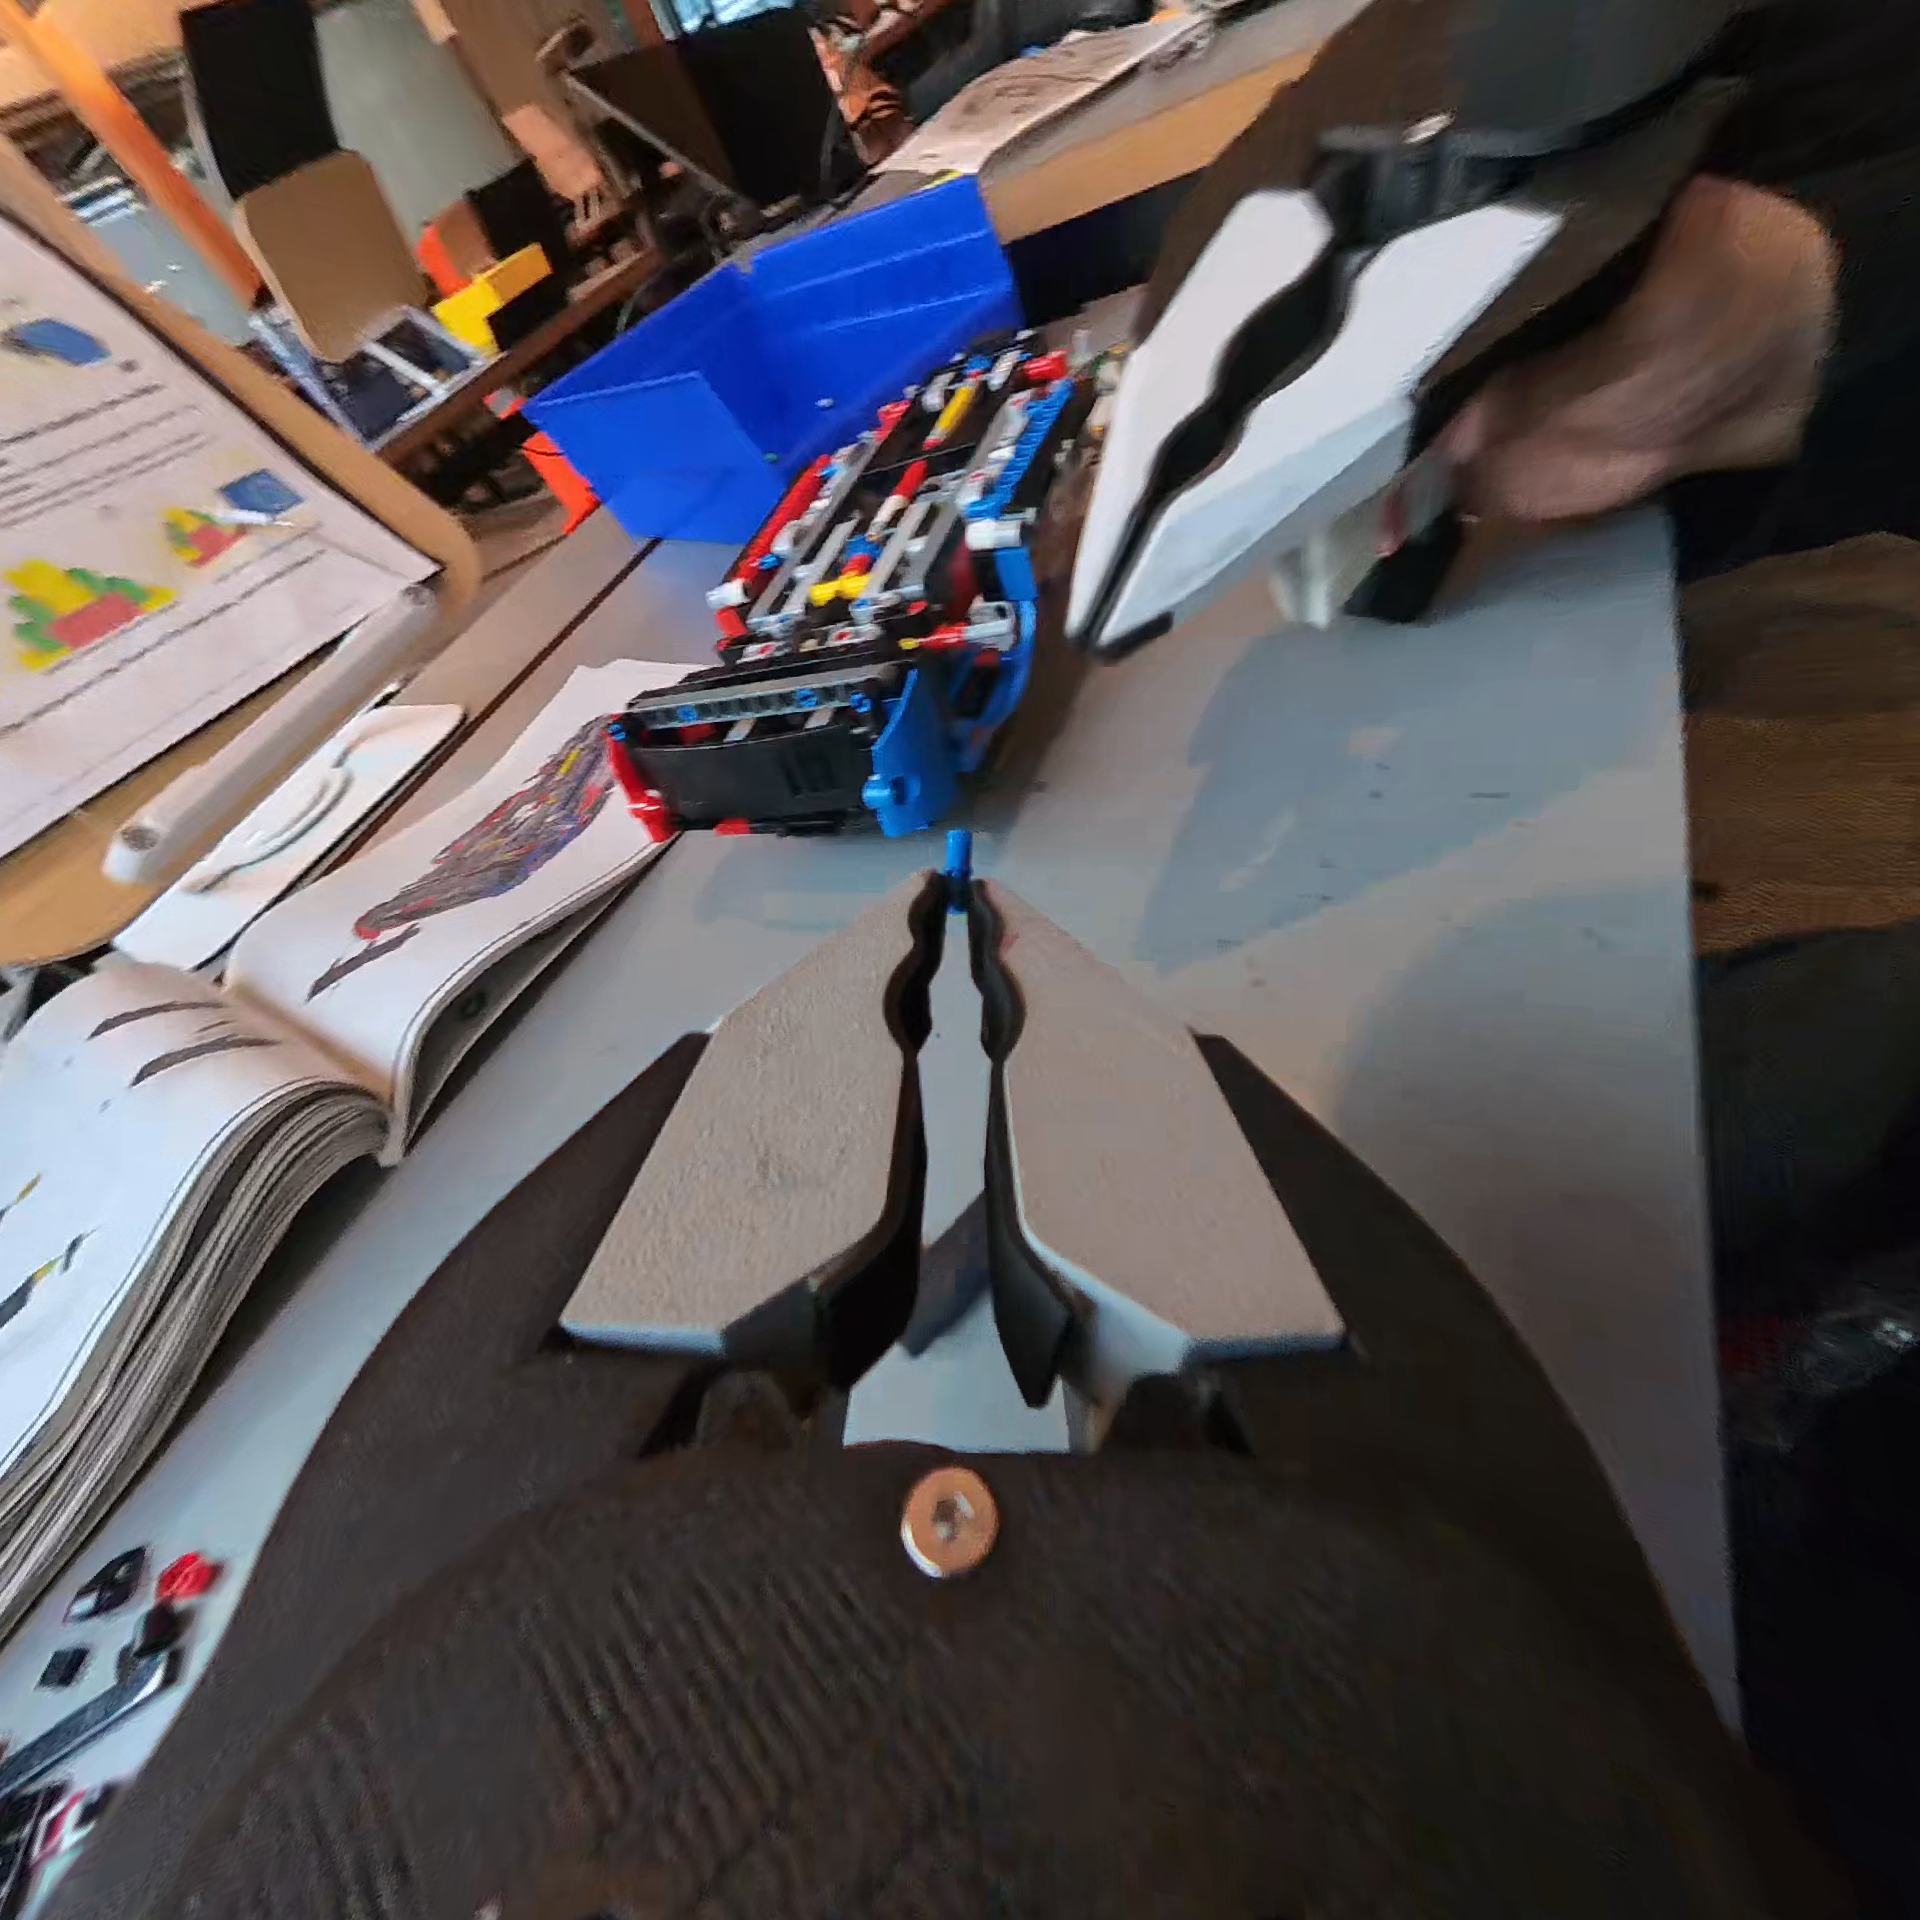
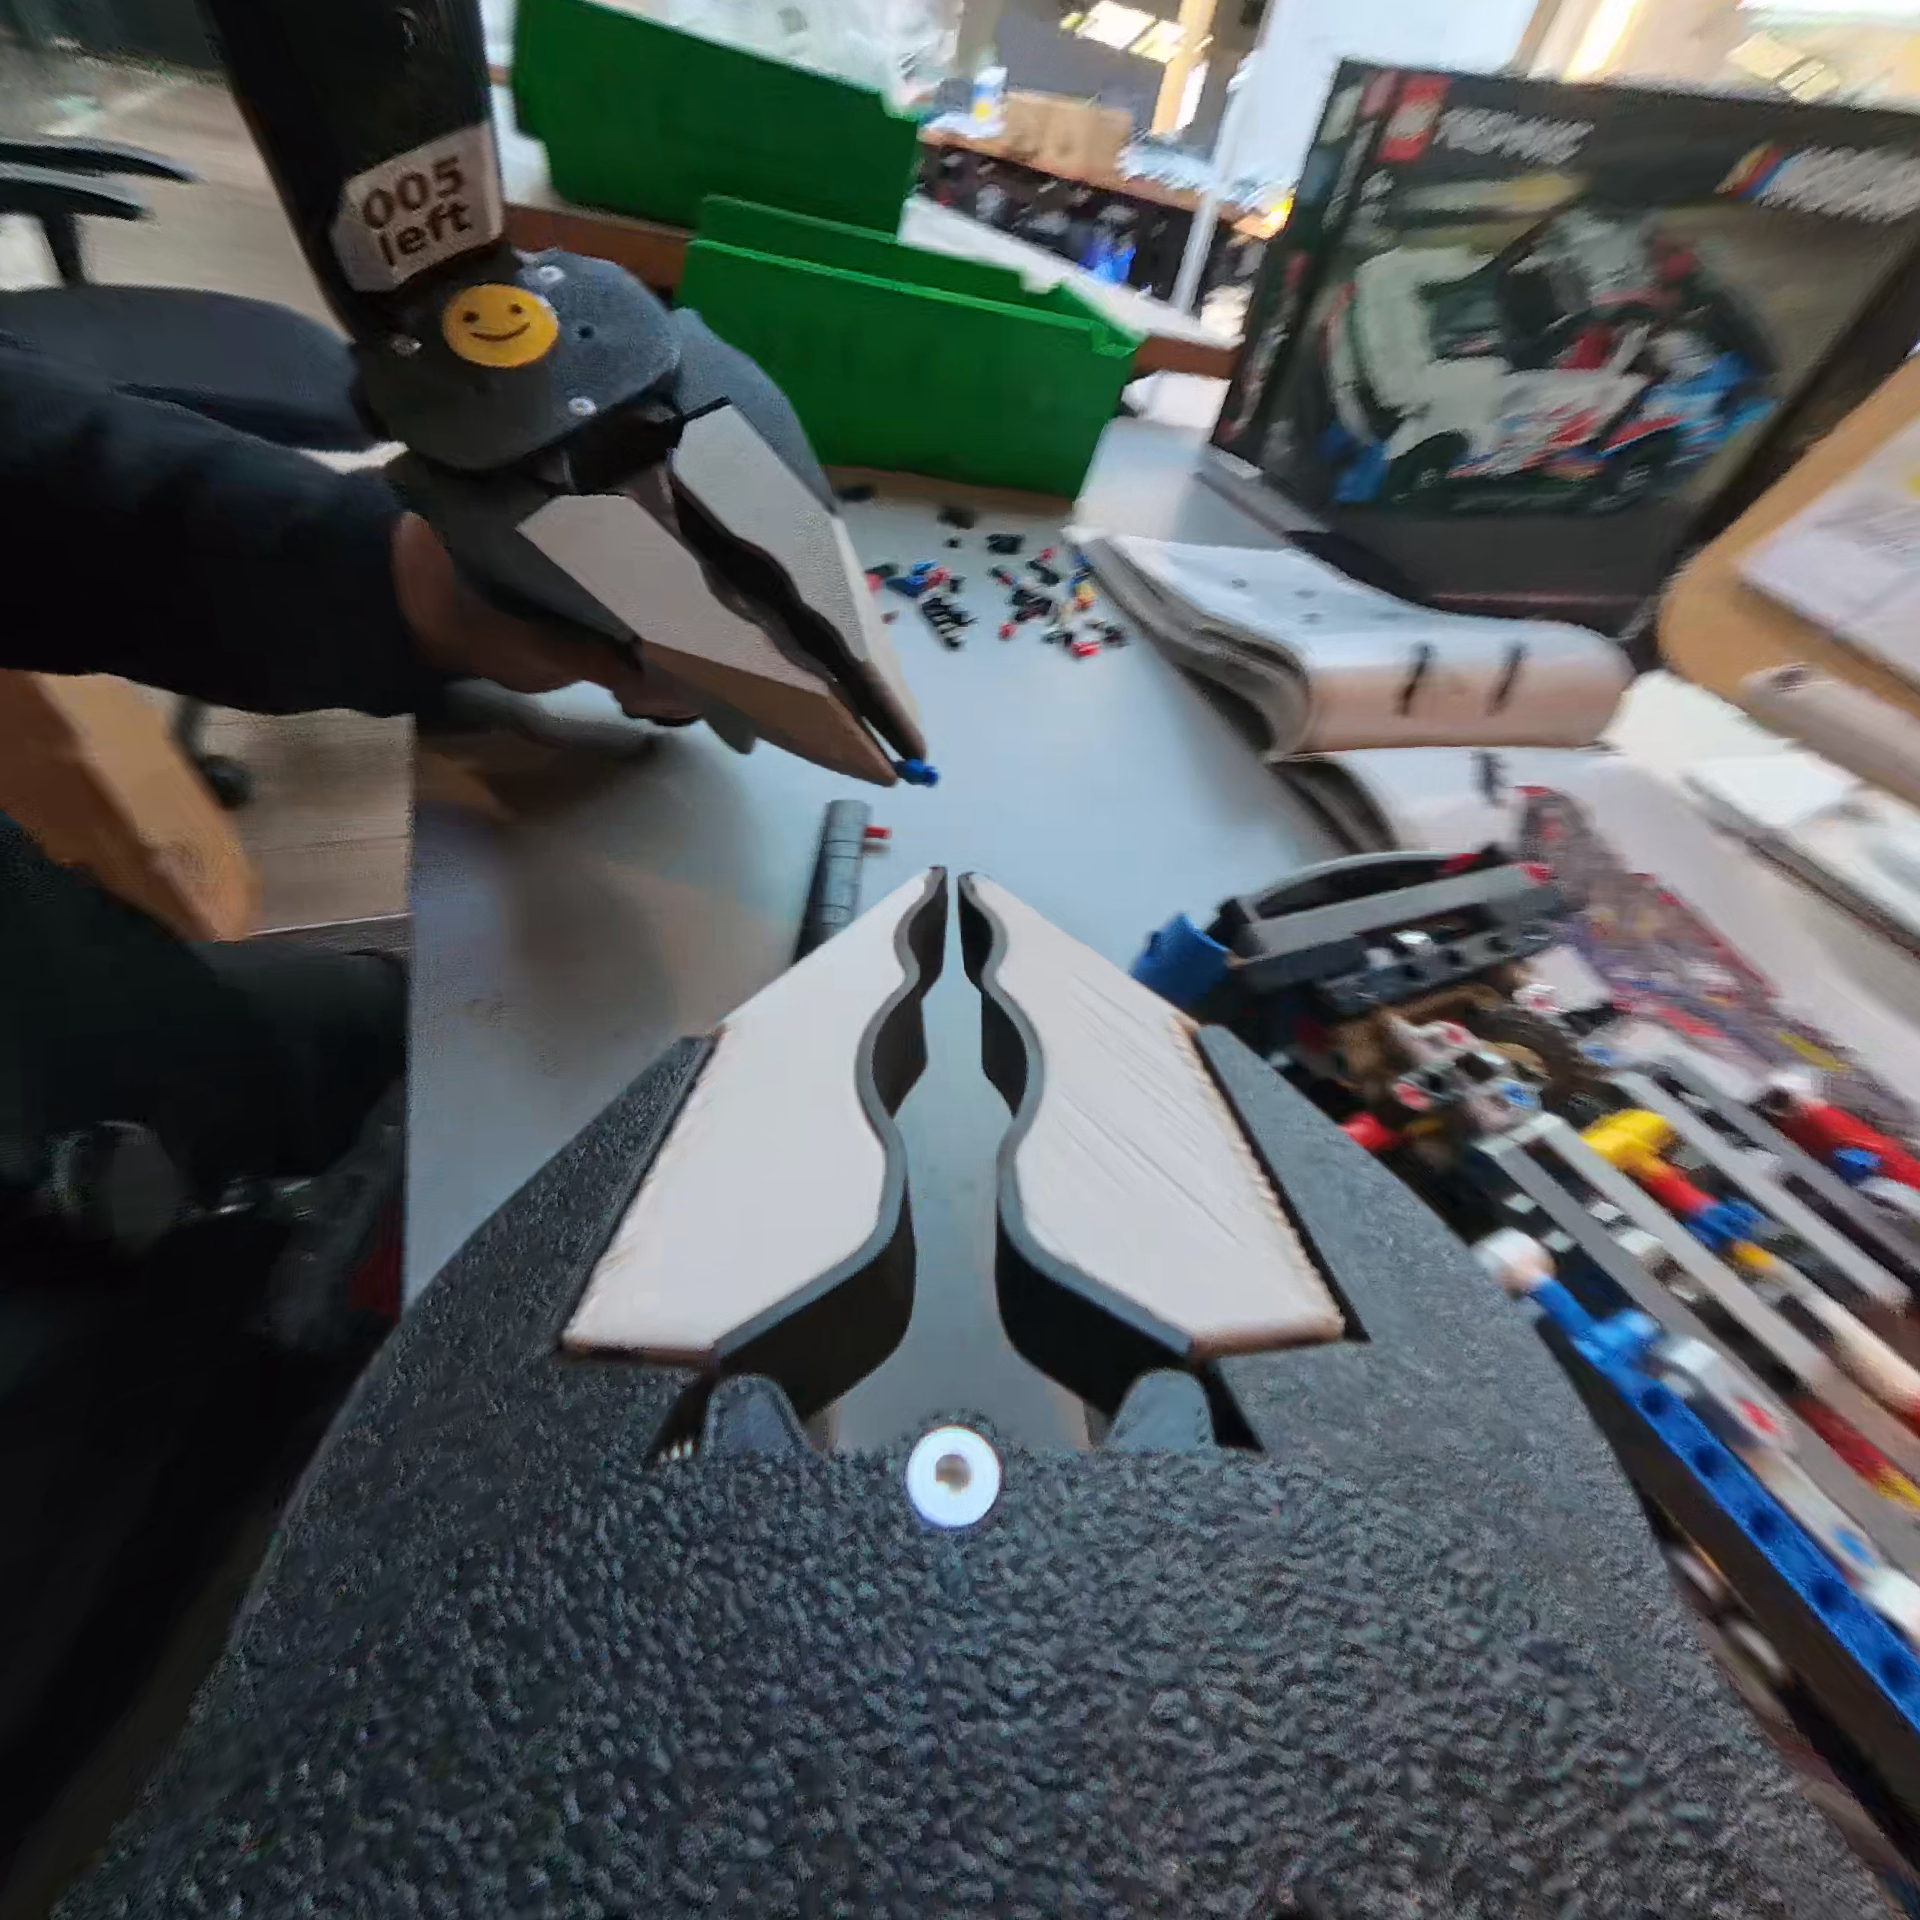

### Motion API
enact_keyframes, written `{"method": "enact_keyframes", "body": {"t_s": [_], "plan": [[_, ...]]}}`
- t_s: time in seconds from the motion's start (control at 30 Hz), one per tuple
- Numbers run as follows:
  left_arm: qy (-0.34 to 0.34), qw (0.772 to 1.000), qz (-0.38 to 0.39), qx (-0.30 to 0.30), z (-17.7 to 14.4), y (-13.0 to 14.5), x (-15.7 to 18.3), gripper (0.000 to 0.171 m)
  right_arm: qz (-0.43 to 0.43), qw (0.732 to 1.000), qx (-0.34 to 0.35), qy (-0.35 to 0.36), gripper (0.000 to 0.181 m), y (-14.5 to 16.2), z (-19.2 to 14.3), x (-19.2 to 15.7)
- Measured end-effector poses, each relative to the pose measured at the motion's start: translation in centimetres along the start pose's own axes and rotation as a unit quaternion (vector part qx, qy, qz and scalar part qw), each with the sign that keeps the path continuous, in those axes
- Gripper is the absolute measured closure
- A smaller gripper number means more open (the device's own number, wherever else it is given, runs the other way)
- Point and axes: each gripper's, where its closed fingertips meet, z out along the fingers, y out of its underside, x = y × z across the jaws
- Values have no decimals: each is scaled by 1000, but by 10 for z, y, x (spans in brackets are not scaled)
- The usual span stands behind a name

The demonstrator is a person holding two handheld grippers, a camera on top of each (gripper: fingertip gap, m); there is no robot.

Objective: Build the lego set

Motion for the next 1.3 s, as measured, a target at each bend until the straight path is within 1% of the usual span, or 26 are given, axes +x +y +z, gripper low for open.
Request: {"method": "enact_keyframes", "body": {"t_s": [0.07, 0.13, 0.17, 0.27, 0.37, 0.5, 0.57, 0.63, 0.73, 0.83, 0.9, 0.93, 0.97, 1.03, 1.07, 1.1, 1.17, 1.23, 1.3], "plan": [[27, 999, 7, 14, -4, -7, 11, 170, 18, 998, -21, -62, 176, 4, 10, -12], [55, 998, 10, 10, -7, -10, 20, 171, 21, 994, -31, -107, 172, 6, 13, -21], [66, 998, 9, -2, -8, -8, 25, 171, 21, 992, -33, -121, 168, 6, 15, -24], [73, 997, 22, -29, -10, -3, 34, 171, 7, 988, -43, -147, 169, 8, 18, -36], [79, 995, 49, -44, -10, 0, 43, 171, -26, 988, -48, -146, 168, 9, 21, -44], [88, 993, 58, -48, -10, 0, 51, 171, -50, 985, -57, -157, 168, 12, 22, -53], [94, 993, 56, -49, -9, 0, 54, 170, -51, 985, -58, -153, 170, 13, 22, -52], [93, 993, 53, -42, -8, -1, 54, 171, -58, 985, -56, -151, 176, 13, 21, -53], [110, 993, 33, -35, -8, -2, 56, 170, -65, 985, -55, -153, 176, 14, 19, -55], [110, 993, 25, -47, -7, 2, 54, 169, -68, 985, -69, -144, 176, 18, 19, -52], [80, 993, -37, -76, -5, 11, 36, 158, -67, 986, -84, -126, 177, 24, 17, -43], [72, 988, -85, -105, -5, 21, 28, 153, -61, 987, -94, -119, 177, 28, 15, -38], [74, 978, -131, -143, -6, 34, 24, 148, -52, 987, -107, -112, 176, 33, 13, -32], [68, 958, -184, -211, -13, 59, 16, 148, -33, 986, -139, -88, 177, 44, 12, -19], [64, 951, -190, -233, -18, 68, 13, 145, -22, 986, -149, -76, 177, 47, 12, -13], [64, 948, -194, -243, -24, 73, 12, 145, -10, 985, -156, -71, 177, 48, 14, -11], [49, 947, -200, -244, -33, 76, 4, 145, 6, 982, -174, -75, 177, 51, 23, -11], [32, 947, -198, -252, -39, 80, -1, 145, -5, 977, -199, -74, 177, 57, 34, -12], [18, 946, -191, -262, -39, 84, -5, 145, -12, 968, -235, -92, 177, 65, 44, -20]]}}
